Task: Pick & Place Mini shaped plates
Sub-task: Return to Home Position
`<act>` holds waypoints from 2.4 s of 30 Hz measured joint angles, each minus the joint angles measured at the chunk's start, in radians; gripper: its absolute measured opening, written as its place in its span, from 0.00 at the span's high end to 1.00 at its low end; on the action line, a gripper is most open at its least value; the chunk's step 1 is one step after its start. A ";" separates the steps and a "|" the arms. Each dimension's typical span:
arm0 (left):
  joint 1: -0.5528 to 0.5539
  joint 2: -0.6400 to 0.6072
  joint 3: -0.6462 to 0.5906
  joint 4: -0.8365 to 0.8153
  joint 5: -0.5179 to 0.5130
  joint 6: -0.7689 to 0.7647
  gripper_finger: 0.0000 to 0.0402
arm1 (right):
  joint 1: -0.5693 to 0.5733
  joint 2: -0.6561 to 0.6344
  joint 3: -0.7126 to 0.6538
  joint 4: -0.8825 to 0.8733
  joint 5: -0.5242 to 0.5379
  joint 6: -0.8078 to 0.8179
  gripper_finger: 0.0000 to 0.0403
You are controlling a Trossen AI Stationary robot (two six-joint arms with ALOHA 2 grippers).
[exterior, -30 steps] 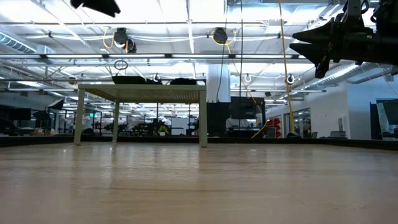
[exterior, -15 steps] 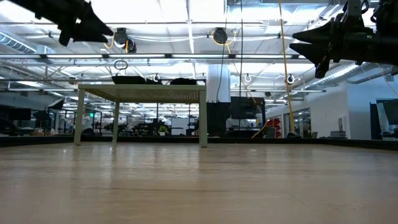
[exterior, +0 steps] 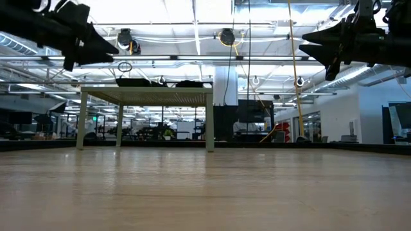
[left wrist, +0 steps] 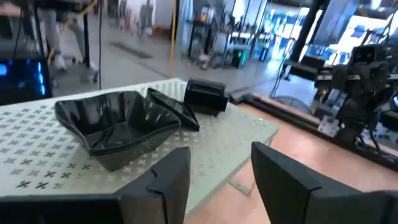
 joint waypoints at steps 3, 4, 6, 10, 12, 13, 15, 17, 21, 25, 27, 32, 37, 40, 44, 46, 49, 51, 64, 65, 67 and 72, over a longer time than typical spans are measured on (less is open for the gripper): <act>0.000 -0.005 -0.104 0.229 -0.002 0.066 0.57 | 0.000 0.000 0.000 0.000 0.000 0.000 0.69; 0.000 -0.005 -0.143 0.324 -0.002 0.083 0.57 | 0.000 0.000 0.000 0.000 0.000 0.000 0.69; 0.000 -0.005 -0.220 0.508 -0.002 0.107 0.57 | 0.000 0.000 0.000 0.000 0.000 0.000 0.69; 0.001 -0.008 -0.265 0.627 0.013 0.151 0.57 | 0.000 0.000 0.000 -0.001 -0.001 0.000 0.69; 0.003 -0.017 -0.266 0.629 0.014 0.177 0.57 | 0.000 0.000 0.000 0.000 0.000 0.000 0.69; 0.003 -0.019 -0.266 0.636 0.014 0.188 0.57 | 0.000 0.000 0.000 0.000 0.000 0.000 0.69; 0.003 -0.021 -0.266 0.645 0.014 0.212 0.57 | 0.000 0.000 0.000 0.000 0.000 0.000 0.69; 0.003 -0.024 -0.266 0.645 0.016 0.226 0.57 | 0.000 0.000 0.000 0.000 0.000 0.000 0.69; 0.003 -0.025 -0.266 0.642 0.031 0.229 0.57 | 0.000 0.000 0.000 0.000 0.000 0.000 0.69; 0.003 -0.025 -0.266 0.642 0.032 0.237 0.57 | 0.000 0.000 0.000 0.000 0.000 0.000 0.69; 0.003 -0.025 -0.266 0.642 0.032 0.250 0.57 | 0.000 0.000 0.000 0.000 0.000 0.000 0.69; 0.003 -0.024 -0.266 0.633 -0.009 0.312 0.57 | 0.000 0.000 0.000 0.000 0.000 0.000 0.69; 0.003 -0.024 -0.266 0.590 -0.078 0.358 0.57 | 0.000 0.000 0.000 0.000 0.000 0.000 0.69; 0.003 -0.024 -0.266 0.567 -0.083 0.365 0.57 | 0.000 0.000 0.000 0.000 0.000 0.000 0.69; 0.003 -0.024 -0.266 0.567 -0.083 0.352 0.57 | 0.000 -0.002 0.000 0.000 0.000 0.000 0.69; 0.003 -0.024 -0.266 0.567 -0.083 0.352 0.57 | 0.000 -0.014 0.000 -0.001 0.000 0.000 0.69; 0.003 -0.024 -0.266 0.567 -0.082 0.352 0.57 | 0.000 -0.040 0.000 -0.001 0.000 0.000 0.69; 0.003 -0.024 -0.266 0.565 -0.082 0.351 0.57 | 0.000 -0.066 0.000 -0.001 0.000 0.000 0.69; 0.003 -0.024 -0.266 0.565 -0.081 0.350 0.57 | 0.000 -0.131 0.000 -0.001 0.000 0.000 0.69; 0.003 -0.024 -0.266 0.565 -0.080 0.350 0.57 | 0.000 -0.130 0.000 -0.001 0.000 0.000 0.69; 0.003 -0.024 -0.266 0.565 -0.080 0.350 0.57 | 0.000 -0.129 0.000 -0.001 0.000 0.000 0.69; 0.003 -0.024 -0.265 0.566 -0.078 0.350 0.57 | 0.000 -0.129 0.000 0.000 0.000 0.000 0.69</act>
